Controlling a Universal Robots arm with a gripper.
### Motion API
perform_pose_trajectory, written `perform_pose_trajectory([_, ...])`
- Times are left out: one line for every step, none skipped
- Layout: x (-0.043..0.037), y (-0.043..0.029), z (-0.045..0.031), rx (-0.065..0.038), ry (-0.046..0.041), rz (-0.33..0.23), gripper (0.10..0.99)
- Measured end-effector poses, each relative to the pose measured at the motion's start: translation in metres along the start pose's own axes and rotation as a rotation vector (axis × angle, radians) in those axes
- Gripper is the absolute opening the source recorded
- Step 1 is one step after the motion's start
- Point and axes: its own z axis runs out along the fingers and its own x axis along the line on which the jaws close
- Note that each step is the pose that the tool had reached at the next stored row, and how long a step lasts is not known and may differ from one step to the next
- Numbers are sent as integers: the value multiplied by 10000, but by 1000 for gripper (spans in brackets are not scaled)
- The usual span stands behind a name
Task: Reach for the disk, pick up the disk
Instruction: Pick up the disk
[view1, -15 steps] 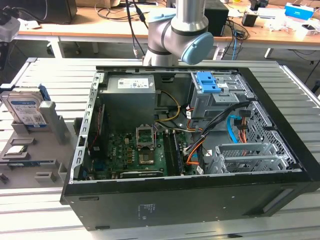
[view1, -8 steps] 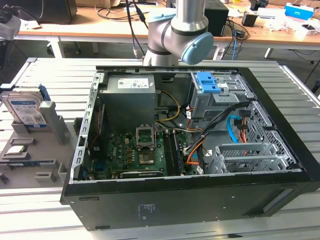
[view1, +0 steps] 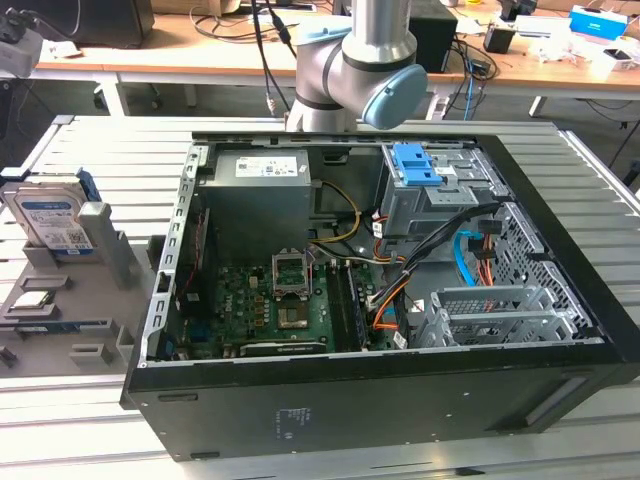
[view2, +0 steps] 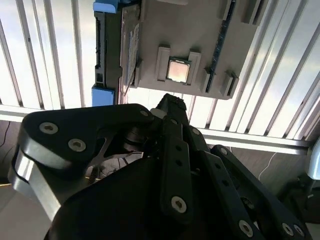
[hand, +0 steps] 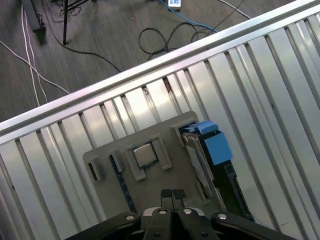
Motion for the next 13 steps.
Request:
perform_pose_trajectory([0,0,0,0,5,-116,106])
perform_pose_trajectory([0,0,0,0,7,-186,106])
perform_pose_trajectory([0,0,0,0,10,-244,106])
perform_pose_trajectory([0,0,0,0,14,-371,106])
perform_pose_trajectory([0,0,0,0,17,-439,106])
perform_pose_trajectory([0,0,0,0,19,-496,106])
perform_pose_trajectory([0,0,0,0,22,-567,106])
perform_pose_trajectory([0,0,0,0,24,-633,106])
perform_pose_trajectory([0,0,0,0,28,-728,106])
perform_pose_trajectory([0,0,0,0,32,-810,106])
perform_pose_trajectory([0,0,0,0,38,-997,106])
perform_pose_trajectory([0,0,0,0,44,-1150,106])
perform_pose_trajectory([0,0,0,1,50,-1307,106])
